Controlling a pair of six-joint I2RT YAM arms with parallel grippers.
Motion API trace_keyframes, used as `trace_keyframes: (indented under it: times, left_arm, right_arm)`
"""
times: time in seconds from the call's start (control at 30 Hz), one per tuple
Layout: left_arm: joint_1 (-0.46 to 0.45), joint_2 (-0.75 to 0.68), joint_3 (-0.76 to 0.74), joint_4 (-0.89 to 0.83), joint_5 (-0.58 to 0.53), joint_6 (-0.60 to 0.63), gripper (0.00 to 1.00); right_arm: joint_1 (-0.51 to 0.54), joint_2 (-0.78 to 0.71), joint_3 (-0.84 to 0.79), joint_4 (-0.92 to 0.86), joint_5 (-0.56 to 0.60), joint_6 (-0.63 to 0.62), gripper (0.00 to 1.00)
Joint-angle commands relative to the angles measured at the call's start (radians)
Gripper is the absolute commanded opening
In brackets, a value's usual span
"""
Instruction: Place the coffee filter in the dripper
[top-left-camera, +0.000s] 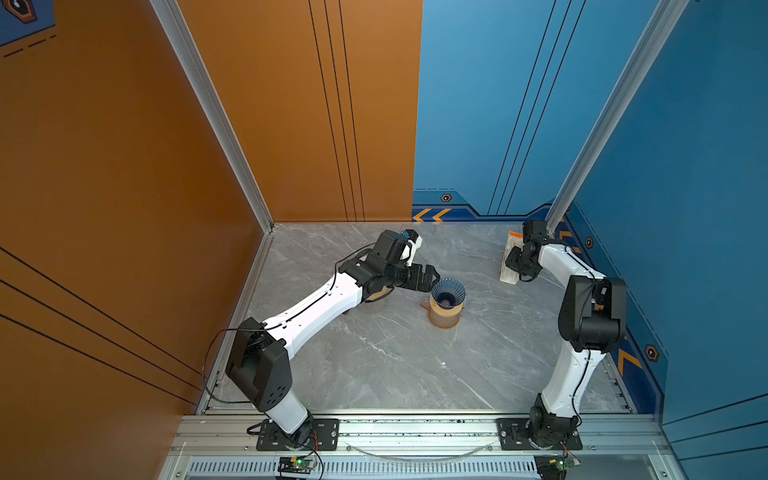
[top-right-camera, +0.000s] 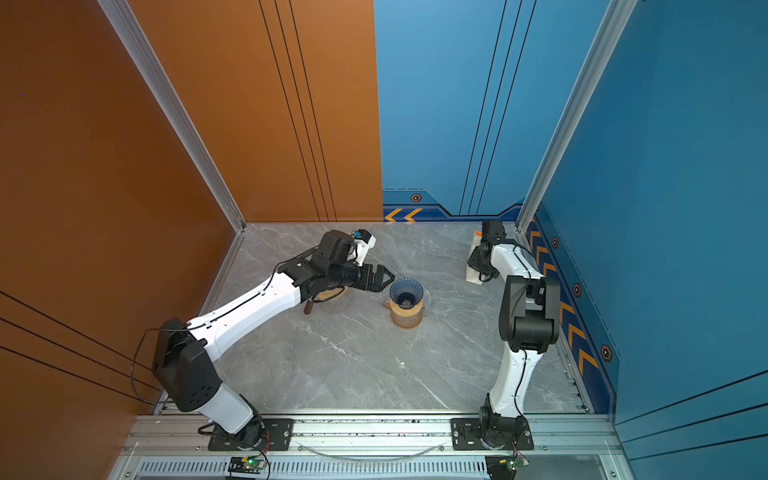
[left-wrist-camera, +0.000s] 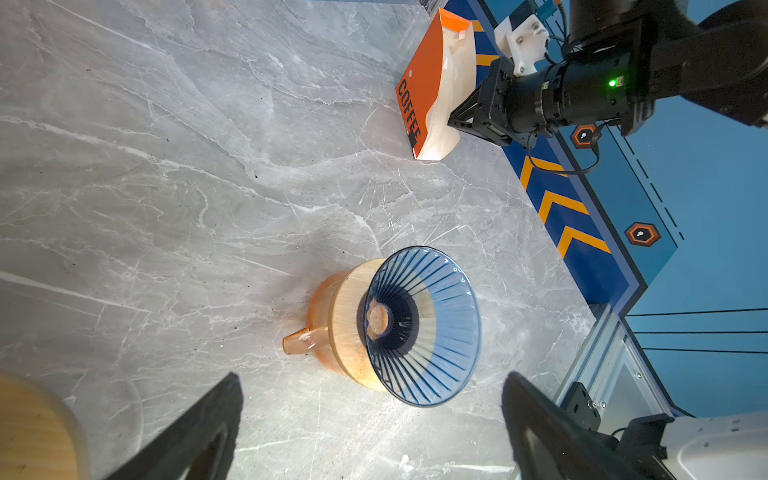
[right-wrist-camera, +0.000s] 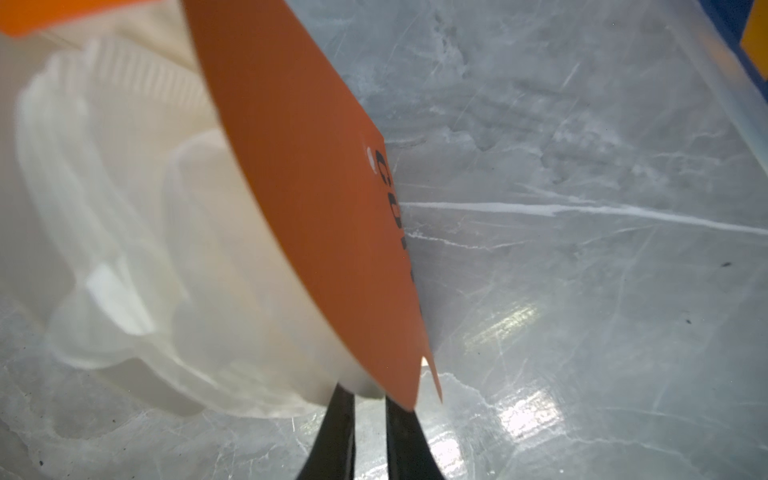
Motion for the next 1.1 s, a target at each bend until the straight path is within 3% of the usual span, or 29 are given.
trace_keyframes:
  times: [0.0,1.07]
  left_arm:
    - [0.007,0.02,0.031,-0.019,0.024,-0.004,0.98]
    - [0.003,0.054,0.05,-0.019,0.034,-0.013,0.98]
  right_arm:
    - [0.0,-0.064,-0.023,-0.019,0.04,-0.018,0.14]
    - [-0.025,0.021,0.017,-0.02,-0.019,-0.022,0.13]
